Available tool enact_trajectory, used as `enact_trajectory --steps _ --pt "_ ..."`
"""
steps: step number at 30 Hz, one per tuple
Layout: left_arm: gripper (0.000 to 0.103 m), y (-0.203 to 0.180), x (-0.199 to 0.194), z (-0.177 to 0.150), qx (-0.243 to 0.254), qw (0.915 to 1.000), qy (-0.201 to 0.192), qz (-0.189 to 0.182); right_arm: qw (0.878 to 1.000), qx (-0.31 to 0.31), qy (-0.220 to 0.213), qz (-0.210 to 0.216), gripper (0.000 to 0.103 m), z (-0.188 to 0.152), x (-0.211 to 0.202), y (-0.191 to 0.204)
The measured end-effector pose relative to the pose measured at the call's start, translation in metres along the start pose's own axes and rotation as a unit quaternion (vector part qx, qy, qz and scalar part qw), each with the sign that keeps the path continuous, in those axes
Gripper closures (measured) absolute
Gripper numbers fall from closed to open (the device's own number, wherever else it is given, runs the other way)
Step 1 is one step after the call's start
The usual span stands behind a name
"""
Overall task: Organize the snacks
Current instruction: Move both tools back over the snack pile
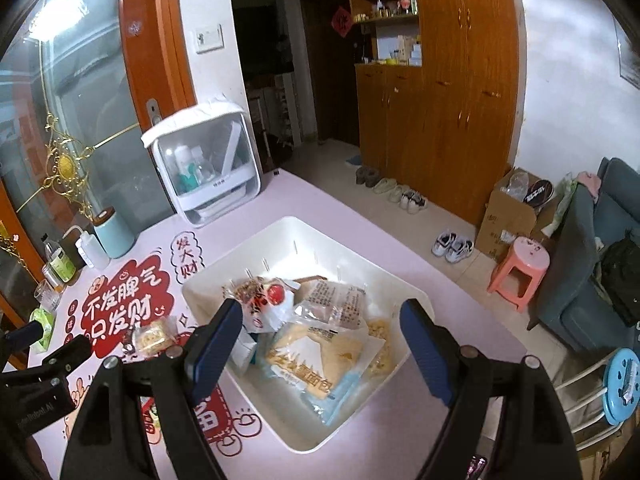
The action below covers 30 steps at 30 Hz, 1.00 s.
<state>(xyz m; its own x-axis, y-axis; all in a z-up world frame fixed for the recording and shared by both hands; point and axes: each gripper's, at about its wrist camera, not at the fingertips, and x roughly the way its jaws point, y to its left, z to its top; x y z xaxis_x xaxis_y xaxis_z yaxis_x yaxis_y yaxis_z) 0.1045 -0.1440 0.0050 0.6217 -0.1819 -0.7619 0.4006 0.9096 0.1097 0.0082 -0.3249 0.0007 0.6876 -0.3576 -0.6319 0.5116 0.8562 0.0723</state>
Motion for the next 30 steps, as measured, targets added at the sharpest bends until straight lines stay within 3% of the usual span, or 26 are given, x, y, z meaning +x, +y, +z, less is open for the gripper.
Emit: enact_trajectory --steps 10,17,23,30 --pt "0.017 0.09 -0.03 -0.025 -0.062 0.9976 -0.023 0.019 0.999 -0.03 -0.03 -0.013 0.021 0.001 -0.032 0.04" --pt "0.016 0.151 -0.032 -0.046 -0.095 0.9937 -0.028 0.052 0.998 -0.055 -0.016 0.037 0.021 -0.009 -0.033 0.079" --pt "0.016 0.188 -0.01 -0.069 -0.116 0.9914 0.004 0.061 0.988 -0.137 0.005 0.077 0.021 -0.037 -0.019 0.133" --pt "0.016 0.2 0.035 -0.103 -0.117 0.9899 0.067 0.043 0.966 -0.196 0.075 0.148 0.021 -0.079 0.027 0.174"
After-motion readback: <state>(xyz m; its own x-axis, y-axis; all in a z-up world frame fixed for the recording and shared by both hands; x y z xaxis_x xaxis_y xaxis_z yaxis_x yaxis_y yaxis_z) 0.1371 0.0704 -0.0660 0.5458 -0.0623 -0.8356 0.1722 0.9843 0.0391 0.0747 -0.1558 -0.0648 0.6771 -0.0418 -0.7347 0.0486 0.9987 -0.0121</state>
